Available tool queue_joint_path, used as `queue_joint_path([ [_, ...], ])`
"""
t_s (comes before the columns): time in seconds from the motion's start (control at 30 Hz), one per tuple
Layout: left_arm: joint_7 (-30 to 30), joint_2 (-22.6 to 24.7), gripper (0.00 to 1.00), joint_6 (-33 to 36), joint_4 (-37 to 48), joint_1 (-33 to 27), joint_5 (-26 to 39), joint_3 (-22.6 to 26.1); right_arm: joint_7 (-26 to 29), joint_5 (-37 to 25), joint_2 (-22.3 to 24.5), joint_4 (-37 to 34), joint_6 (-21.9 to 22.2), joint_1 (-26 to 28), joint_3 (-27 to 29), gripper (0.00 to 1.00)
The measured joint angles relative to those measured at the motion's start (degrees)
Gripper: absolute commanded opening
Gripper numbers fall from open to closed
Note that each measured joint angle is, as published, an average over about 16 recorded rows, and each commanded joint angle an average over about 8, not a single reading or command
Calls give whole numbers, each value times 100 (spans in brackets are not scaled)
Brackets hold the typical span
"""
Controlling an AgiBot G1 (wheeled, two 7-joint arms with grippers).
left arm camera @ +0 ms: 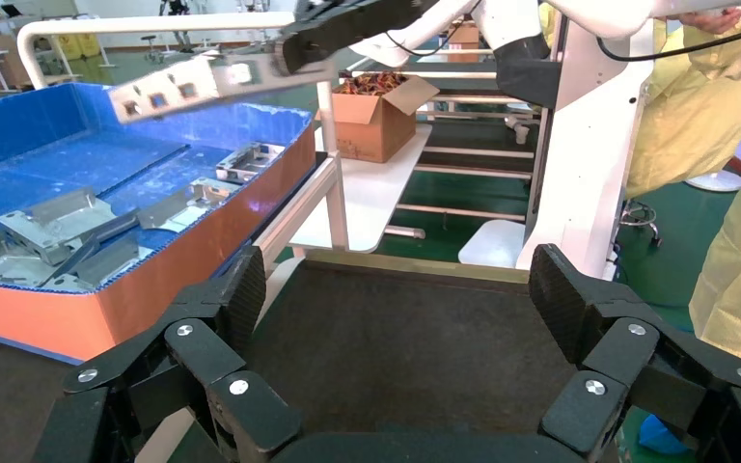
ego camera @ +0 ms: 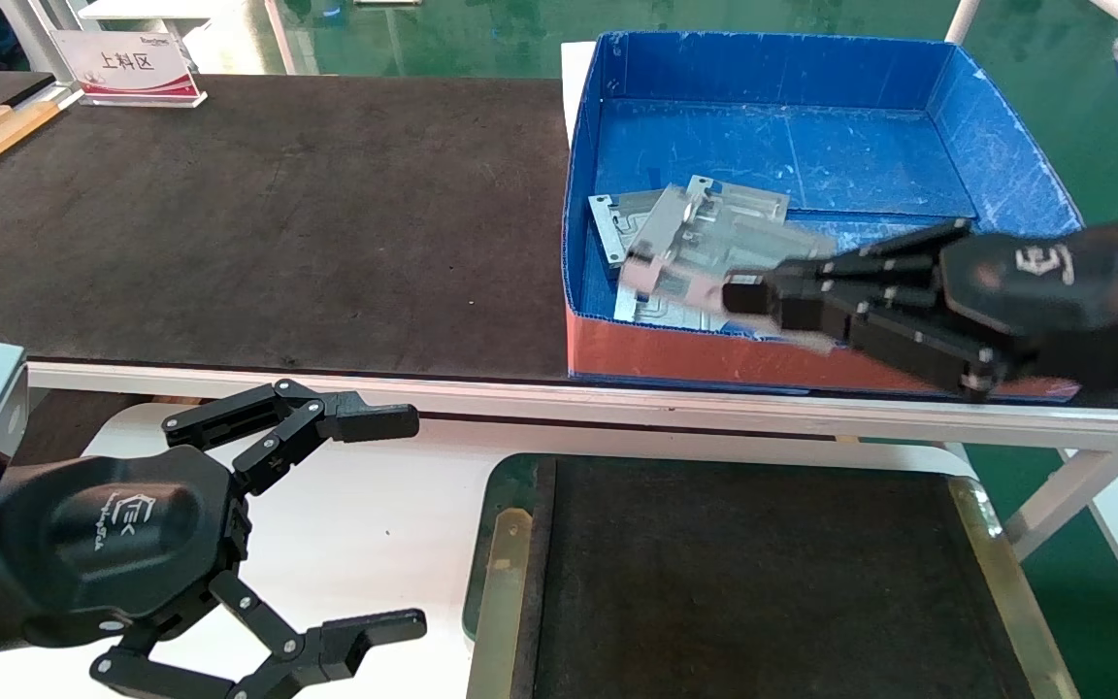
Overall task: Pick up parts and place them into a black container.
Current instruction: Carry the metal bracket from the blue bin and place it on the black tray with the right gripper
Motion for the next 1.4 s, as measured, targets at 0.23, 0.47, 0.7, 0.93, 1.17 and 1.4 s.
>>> queue_joint_path([
  [0.23,0,0,100,0,0,0,0,0,317,326,238,912,142,-710,-64,0],
  [0.47,0,0,100,0,0,0,0,0,253,344,319,1502,220,-1403,-210,0],
  [0.7,0,0,100,0,0,0,0,1,-208,60,256,1752,104,-1869,-493,0],
  [0.93,0,0,100,0,0,0,-1,1,-884,-375,74,1600,-47,-2024,-886,0],
  [1.17,1,0,100,0,0,0,-1,1,-1525,-830,-180,1184,-20,-1987,-1246,0],
  [1.4,1,0,100,0,0,0,-1,1,-2028,-1265,-505,665,128,-1861,-1458,0],
])
